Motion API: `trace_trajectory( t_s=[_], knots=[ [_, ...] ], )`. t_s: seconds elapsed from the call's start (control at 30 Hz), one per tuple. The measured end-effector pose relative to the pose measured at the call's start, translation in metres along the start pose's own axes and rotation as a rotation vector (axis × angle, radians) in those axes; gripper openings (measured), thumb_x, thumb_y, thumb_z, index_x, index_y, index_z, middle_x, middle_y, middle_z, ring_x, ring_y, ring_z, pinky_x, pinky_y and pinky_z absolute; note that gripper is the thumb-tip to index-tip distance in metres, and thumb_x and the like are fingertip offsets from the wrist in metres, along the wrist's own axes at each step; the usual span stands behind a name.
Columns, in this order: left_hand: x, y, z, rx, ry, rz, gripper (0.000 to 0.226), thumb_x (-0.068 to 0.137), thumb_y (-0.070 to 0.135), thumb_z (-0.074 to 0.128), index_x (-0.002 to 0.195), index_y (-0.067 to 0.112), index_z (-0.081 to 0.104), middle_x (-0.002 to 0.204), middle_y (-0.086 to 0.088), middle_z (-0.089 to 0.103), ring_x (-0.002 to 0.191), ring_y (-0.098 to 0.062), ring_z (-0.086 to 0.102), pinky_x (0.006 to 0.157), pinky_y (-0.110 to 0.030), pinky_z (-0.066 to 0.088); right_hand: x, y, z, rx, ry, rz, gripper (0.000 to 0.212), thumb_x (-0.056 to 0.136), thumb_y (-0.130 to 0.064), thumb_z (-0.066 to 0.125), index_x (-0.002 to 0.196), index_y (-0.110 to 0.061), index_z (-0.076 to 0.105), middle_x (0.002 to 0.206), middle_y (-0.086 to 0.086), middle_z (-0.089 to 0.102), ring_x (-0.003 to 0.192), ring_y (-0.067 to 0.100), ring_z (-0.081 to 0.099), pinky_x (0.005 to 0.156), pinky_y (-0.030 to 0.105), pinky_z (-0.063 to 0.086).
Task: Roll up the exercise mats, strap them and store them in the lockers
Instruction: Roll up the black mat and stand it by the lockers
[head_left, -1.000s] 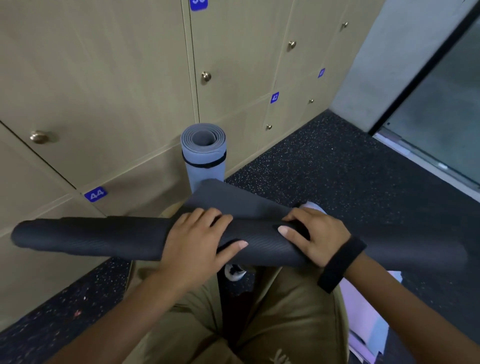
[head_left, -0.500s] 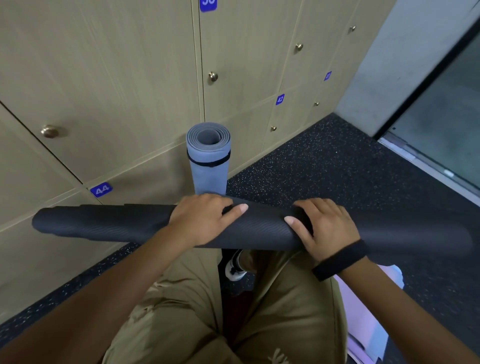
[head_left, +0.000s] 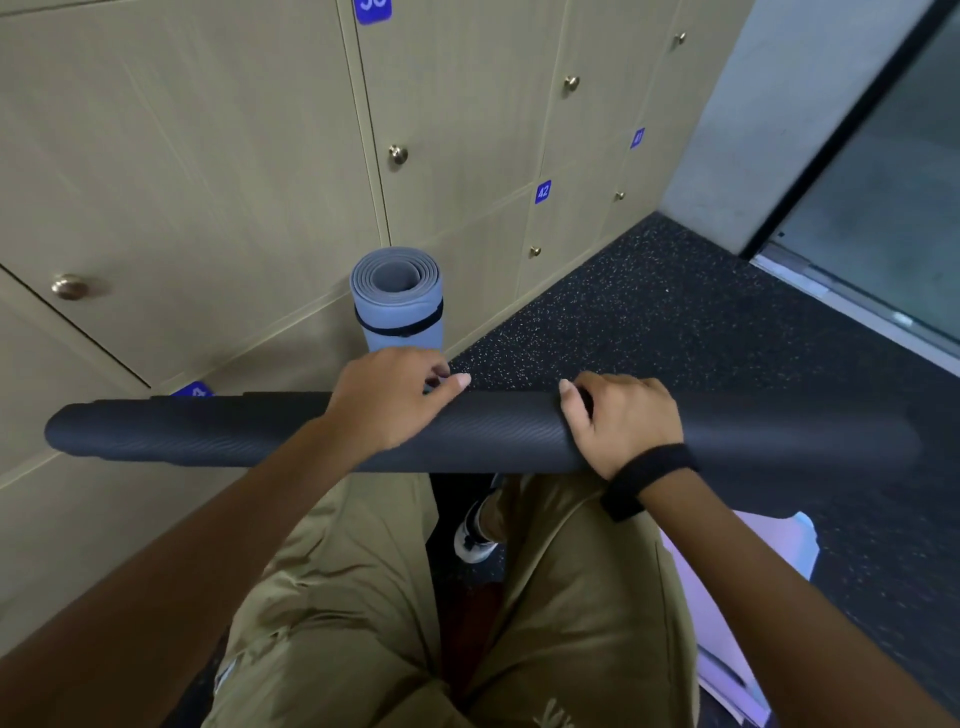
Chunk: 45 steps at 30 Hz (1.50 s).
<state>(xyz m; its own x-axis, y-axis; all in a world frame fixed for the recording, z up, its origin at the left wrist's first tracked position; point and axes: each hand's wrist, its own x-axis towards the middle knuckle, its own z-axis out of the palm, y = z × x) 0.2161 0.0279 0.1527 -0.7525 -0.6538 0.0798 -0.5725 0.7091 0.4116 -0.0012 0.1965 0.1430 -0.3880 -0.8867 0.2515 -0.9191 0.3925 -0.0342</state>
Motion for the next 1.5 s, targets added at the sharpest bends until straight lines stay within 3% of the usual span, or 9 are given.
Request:
trace_trajectory(
  t_s=[0.17, 0.27, 0.4, 0.57, 0.8, 1.0, 1.2, 1.3, 1.5],
  knots=[
    [-0.023, 0.017, 0.023, 0.308, 0.194, 0.285, 0.079, 0.089, 0.083, 0.036, 0.124, 0.019, 0.066, 0.105, 0.002, 0.069, 0.090, -0.022, 0.064, 0.074, -0.038, 0.053, 0.025, 0.005, -0.008, 0.058, -0.233, 0.004, 0.058, 0.105, -0.056, 0.023, 0.089, -0.024, 0.068, 0.086, 0.007, 0.069, 0.084, 0.030, 0.065, 0.071, 0.036, 0.039],
    [-0.024, 0.016, 0.034, 0.416, 0.152, 0.291, 0.104, 0.072, 0.097, 0.036, 0.126, 0.012, 0.063, 0.101, -0.003, 0.068, 0.083, -0.026, 0.065, 0.072, -0.040, 0.051, 0.043, 0.009, -0.007, 0.072, -0.389, 0.019, 0.061, 0.103, -0.060, 0.023, 0.097, -0.026, 0.072, 0.101, 0.009, 0.071, 0.095, 0.032, 0.064, 0.074, 0.038, 0.042],
    [-0.007, 0.015, 0.028, 0.398, 0.026, 0.236, 0.106, 0.062, 0.103, 0.032, 0.118, 0.017, 0.061, 0.098, 0.003, 0.066, 0.081, -0.022, 0.065, 0.068, -0.039, 0.053, 0.059, 0.012, -0.004, 0.108, -0.535, 0.028, 0.070, 0.102, -0.068, 0.019, 0.097, -0.023, 0.072, 0.107, 0.011, 0.070, 0.099, 0.032, 0.064, 0.084, 0.041, 0.048],
    [0.016, 0.016, 0.016, 0.265, -0.210, 0.127, 0.090, 0.065, 0.101, 0.045, 0.115, 0.027, 0.057, 0.102, 0.009, 0.066, 0.089, -0.018, 0.063, 0.079, -0.042, 0.054, 0.051, 0.022, 0.000, 0.092, -0.400, -0.131, 0.083, 0.091, -0.082, 0.005, 0.103, -0.028, 0.067, 0.103, 0.006, 0.071, 0.101, 0.030, 0.064, 0.083, 0.040, 0.044],
    [0.055, 0.008, 0.007, -0.040, -0.616, -0.078, 0.082, 0.067, 0.094, 0.059, 0.129, 0.040, 0.058, 0.120, 0.015, 0.064, 0.107, -0.010, 0.061, 0.100, -0.035, 0.049, 0.029, 0.049, 0.018, -0.028, -0.251, -0.157, 0.098, 0.086, -0.085, 0.000, 0.138, -0.023, 0.056, 0.132, 0.005, 0.062, 0.120, 0.031, 0.055, 0.102, 0.047, 0.040],
    [0.075, 0.005, 0.010, -0.142, -0.747, -0.122, 0.097, 0.057, 0.099, 0.059, 0.131, 0.038, 0.061, 0.121, 0.014, 0.068, 0.107, -0.008, 0.066, 0.104, -0.036, 0.050, 0.036, 0.059, 0.039, 0.000, -0.206, -0.154, 0.099, 0.082, -0.091, 0.005, 0.127, -0.023, 0.060, 0.116, 0.006, 0.068, 0.108, 0.030, 0.060, 0.092, 0.044, 0.043],
    [0.062, 0.004, 0.008, 0.121, -0.497, 0.078, 0.084, 0.071, 0.096, 0.050, 0.129, 0.036, 0.054, 0.120, 0.014, 0.063, 0.102, -0.010, 0.060, 0.092, -0.036, 0.050, 0.058, 0.061, 0.042, 0.102, -0.318, -0.137, 0.104, 0.071, -0.097, -0.003, 0.115, -0.026, 0.061, 0.108, 0.004, 0.070, 0.101, 0.027, 0.063, 0.077, 0.037, 0.042],
    [0.046, -0.008, 0.017, 0.399, -0.315, 0.239, 0.106, 0.067, 0.097, 0.051, 0.146, 0.027, 0.045, 0.126, 0.009, 0.061, 0.105, -0.017, 0.061, 0.083, -0.035, 0.049, 0.070, 0.063, 0.045, 0.168, -0.449, -0.082, 0.101, 0.067, -0.102, 0.000, 0.100, -0.030, 0.062, 0.099, 0.002, 0.070, 0.094, 0.026, 0.064, 0.081, 0.040, 0.050],
    [0.042, -0.020, 0.032, 0.601, -0.155, 0.291, 0.117, 0.051, 0.100, 0.039, 0.134, 0.019, 0.052, 0.093, 0.002, 0.063, 0.079, -0.022, 0.061, 0.063, -0.036, 0.048, 0.087, 0.061, 0.050, 0.225, -0.615, -0.059, 0.093, 0.077, -0.096, 0.007, 0.087, -0.026, 0.067, 0.086, -0.001, 0.067, 0.082, 0.021, 0.062, 0.079, 0.038, 0.049]
  ],
)
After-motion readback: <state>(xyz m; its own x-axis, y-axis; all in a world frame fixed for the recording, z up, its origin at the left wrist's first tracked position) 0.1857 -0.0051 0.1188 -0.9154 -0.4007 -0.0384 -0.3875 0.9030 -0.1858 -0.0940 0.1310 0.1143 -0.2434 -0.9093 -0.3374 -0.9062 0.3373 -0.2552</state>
